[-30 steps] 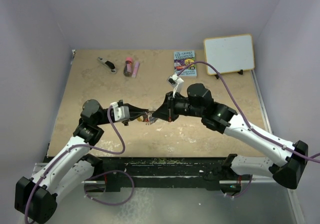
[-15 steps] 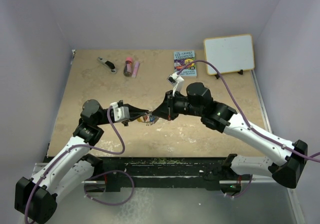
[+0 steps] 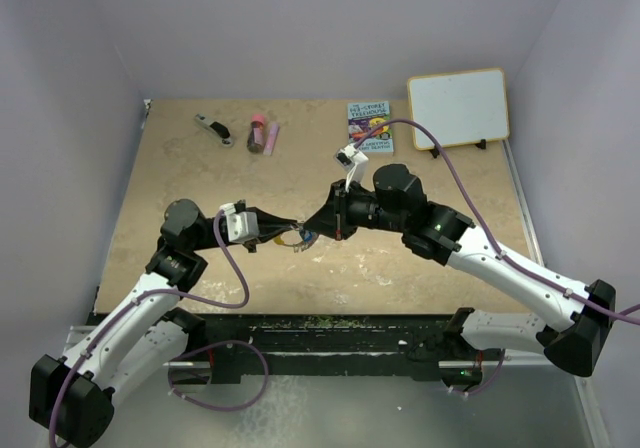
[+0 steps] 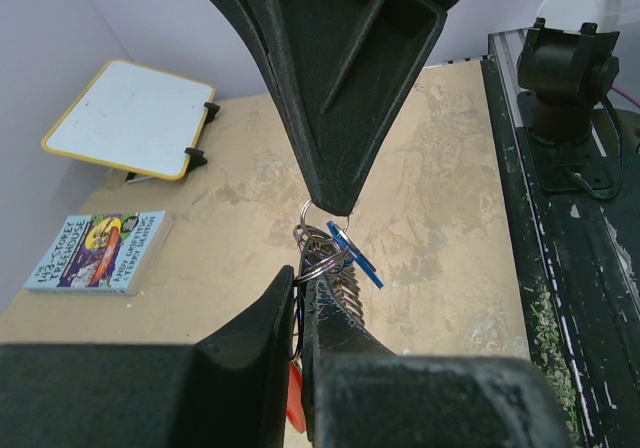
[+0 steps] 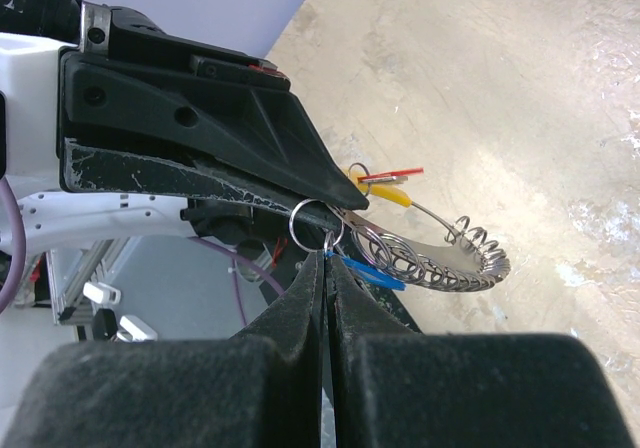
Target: Put the keys on the keyring
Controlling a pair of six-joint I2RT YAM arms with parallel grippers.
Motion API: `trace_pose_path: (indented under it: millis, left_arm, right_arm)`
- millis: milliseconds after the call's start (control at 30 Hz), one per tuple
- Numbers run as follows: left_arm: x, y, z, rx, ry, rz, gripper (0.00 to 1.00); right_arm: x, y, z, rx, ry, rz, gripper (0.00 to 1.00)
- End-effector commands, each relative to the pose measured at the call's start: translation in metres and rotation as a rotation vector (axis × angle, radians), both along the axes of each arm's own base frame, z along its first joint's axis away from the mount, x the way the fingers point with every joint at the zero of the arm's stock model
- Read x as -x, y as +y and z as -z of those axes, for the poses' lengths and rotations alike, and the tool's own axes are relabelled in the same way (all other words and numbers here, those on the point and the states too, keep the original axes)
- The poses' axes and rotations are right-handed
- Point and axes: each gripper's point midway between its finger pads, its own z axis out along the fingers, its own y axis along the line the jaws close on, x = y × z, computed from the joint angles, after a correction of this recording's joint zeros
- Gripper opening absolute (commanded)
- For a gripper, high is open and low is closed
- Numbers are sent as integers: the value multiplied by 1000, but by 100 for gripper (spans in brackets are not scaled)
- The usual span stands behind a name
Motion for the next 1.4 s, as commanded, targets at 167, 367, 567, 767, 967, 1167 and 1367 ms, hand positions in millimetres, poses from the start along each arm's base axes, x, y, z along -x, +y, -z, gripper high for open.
trace_pose_path:
  millis: [167,367,567,767,967,1167,1367]
  left_arm:
    - [5,0,-33,50,-85,18,4]
    - [5,0,-33,53,-82,21,4]
    - [5,0,-28,39,-80,21,4]
    - [3,0,-20,18,-88,16,4]
    - [0,1,-18,9,-102,4,4]
    - [0,2,-18,2,-118,2,4]
    - [1,2,-17,-4,-131,6,4]
  right_arm:
    - [1,4,-10,-18,-13,-7,0]
    - [1,5,-11,-24,-15,-9,0]
    - [2,6,-13,-26,-18,-16,0]
    - [4,8,-15,-30,-15,-25,0]
    - [8,13,-13,-30,0,-48,0]
    - [13,18,-14,-32,1,-64,0]
    - [14,14,-16,-33,-10,-51,0]
